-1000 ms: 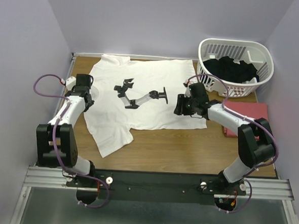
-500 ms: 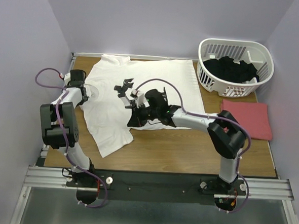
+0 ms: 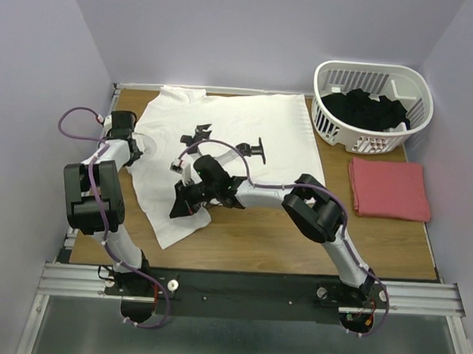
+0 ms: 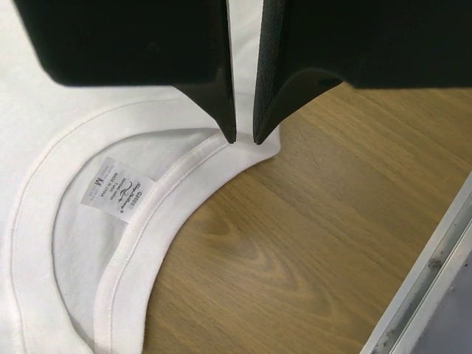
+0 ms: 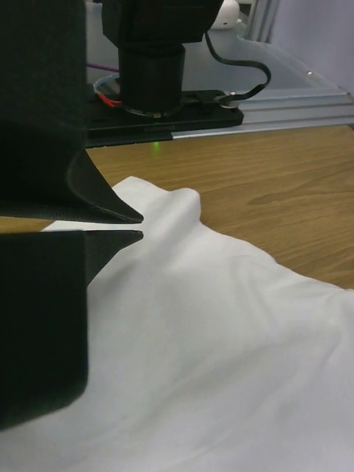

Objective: Fold and stack the t-shirts
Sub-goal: Flatten the tshirt out

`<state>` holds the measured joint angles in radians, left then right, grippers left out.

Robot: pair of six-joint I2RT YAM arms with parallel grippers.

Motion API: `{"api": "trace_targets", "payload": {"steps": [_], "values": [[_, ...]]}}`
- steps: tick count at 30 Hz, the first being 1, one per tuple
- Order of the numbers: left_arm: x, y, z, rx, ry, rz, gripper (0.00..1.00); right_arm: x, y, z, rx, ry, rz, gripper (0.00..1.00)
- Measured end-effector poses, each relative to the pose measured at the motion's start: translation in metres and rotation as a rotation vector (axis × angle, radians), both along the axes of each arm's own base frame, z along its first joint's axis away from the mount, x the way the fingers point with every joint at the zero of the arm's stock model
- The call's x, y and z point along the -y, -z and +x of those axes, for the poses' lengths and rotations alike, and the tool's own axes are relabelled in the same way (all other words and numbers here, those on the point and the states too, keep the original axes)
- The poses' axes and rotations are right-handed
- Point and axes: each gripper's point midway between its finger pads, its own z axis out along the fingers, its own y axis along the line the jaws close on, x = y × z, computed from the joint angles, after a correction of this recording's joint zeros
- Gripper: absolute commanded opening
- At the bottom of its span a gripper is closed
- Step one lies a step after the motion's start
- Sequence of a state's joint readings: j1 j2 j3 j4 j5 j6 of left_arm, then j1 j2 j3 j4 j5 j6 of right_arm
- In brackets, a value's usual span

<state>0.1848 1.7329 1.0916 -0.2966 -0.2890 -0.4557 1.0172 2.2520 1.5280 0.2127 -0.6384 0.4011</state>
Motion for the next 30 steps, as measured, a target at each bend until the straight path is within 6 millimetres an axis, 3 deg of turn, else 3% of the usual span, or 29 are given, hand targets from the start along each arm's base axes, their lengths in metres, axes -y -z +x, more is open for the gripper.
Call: {"api": "trace_targets", "payload": {"steps": [7, 11, 20, 30], "values": [[0.003, 0.014, 0.003, -0.009, 0.012, -0.015, 0.19, 0.002, 0.034, -0.01, -0.055, -0.014, -0.054, 0.13], [0.006, 0.03, -0.007, -0.041, 0.015, -0.029, 0.19, 0.003, 0.038, -0.011, -0.066, -0.018, -0.06, 0.13], [0.006, 0.03, -0.006, -0.02, 0.016, -0.027, 0.17, 0.01, 0.045, -0.017, -0.08, -0.03, -0.079, 0.13], [0.004, 0.03, -0.004, -0.016, 0.011, -0.019, 0.17, 0.03, 0.047, -0.03, -0.084, -0.059, -0.126, 0.13]]}}
